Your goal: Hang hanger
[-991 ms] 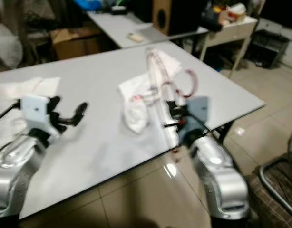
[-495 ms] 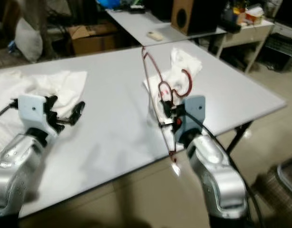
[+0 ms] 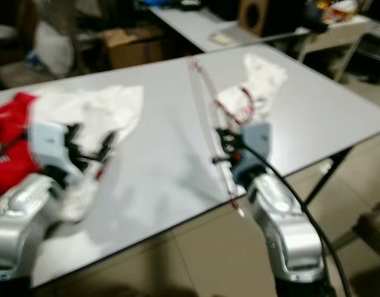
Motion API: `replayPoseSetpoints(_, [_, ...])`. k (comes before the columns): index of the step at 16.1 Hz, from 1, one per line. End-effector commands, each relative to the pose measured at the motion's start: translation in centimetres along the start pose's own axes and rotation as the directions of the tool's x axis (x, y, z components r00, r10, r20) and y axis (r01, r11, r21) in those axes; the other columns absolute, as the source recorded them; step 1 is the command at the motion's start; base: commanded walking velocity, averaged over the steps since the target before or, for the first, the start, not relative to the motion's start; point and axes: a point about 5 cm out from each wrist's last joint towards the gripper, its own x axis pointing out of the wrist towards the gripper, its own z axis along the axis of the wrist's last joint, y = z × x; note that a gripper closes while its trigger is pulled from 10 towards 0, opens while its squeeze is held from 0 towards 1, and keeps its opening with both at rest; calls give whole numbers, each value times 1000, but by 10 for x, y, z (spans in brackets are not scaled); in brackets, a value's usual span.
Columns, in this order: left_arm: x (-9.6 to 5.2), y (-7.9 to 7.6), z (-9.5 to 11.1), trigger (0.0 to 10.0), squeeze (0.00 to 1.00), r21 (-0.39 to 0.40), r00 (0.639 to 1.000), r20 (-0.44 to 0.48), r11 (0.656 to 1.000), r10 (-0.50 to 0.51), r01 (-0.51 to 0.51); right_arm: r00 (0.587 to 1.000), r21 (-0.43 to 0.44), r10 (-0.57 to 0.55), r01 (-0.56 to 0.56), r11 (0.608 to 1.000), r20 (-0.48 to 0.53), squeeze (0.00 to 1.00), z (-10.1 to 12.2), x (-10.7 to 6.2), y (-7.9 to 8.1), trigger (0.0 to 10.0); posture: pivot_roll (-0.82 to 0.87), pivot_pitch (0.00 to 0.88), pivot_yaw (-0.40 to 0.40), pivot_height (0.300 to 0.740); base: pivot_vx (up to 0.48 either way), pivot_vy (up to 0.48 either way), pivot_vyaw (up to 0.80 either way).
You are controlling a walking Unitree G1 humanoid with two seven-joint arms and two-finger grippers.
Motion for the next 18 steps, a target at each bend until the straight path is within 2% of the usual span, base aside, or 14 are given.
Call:
replayPoseSetpoints(1, [0, 3, 5, 10000, 0, 35, 1000, 13, 999, 10, -11, 1000, 0, 6, -6, 1000, 23, 0, 4, 1, 2, 10000, -33, 0, 16, 740, 0, -480, 0])
replayPoseSetpoints(4, [-1, 9, 2, 10000, 0, 77, 999, -14, 996, 38, -37, 999, -12, 25, -25, 1000, 24, 0, 3, 0, 6, 10000, -30, 0, 16, 740, 0, 0, 0])
replayPoseSetpoints(5, [-2, 14, -3, 10000, 0, 200, 998, -65, 980, 21, -8, 999, -19, 32, -32, 999, 22, 0, 1, 1, 8, 10000, -29, 0, 23, 740, 0, 0, 0])
replayPoseSetpoints(7, [-3, 18, -10, 10000, 0, 313, 991, -136, 949, 1, 42, 999, -26, 32, -32, 999, 15, 0, 0, 1, 8, 10000, -31, 0, 27, 740, 0, 0, 0])
replayPoseSetpoints(8, [-4, 19, -11, 10000, 0, 331, 987, -157, 941, -13, 65, 999, -26, 31, -31, 999, 8, 0, -2, 0, 8, 10000, -31, 0, 28, 740, 0, 0, 0])
replayPoseSetpoints(10, [-10, 18, -15, 10000, 0, 377, 967, -241, 911, -80, 169, 1000, -38, 21, -21, 999, -22, 0, -7, -2, 4, 10000, -30, 0, 29, 740, 0, 0, 0])
replayPoseSetpoints(12, [-16, 17, -21, 10000, 0, 392, 929, -337, 875, -150, 284, 999, -57, 20, -23, 998, -43, 0, -11, -3, 3, 10000, -30, 0, 33, 740, 0, 0, 0])
replayPoseSetpoints(14, [-20, 14, -28, 3098, 0, 378, 898, -400, 859, -184, 345, 997, -78, 18, -24, 997, -71, 0, -15, -3, 3, 10000, -29, 0, 34, 740, 0, 0, 0])
replayPoseSetpoints(15, [-21, 13, -30, 0, 0, 384, 886, -425, 849, -185, 362, 996, -94, 22, -30, 995, -86, 0, -18, -4, 4, 10000, -30, 0, 36, 740, 0, 0, 0])
replayPoseSetpoints(18, [-25, 20, -35, 0, 0, 446, 863, -487, 812, -132, 376, 995, -96, 22, -31, 995, -98, 0, -20, -4, 5, 10000, -29, 0, 35, 740, 0, 0, 0])
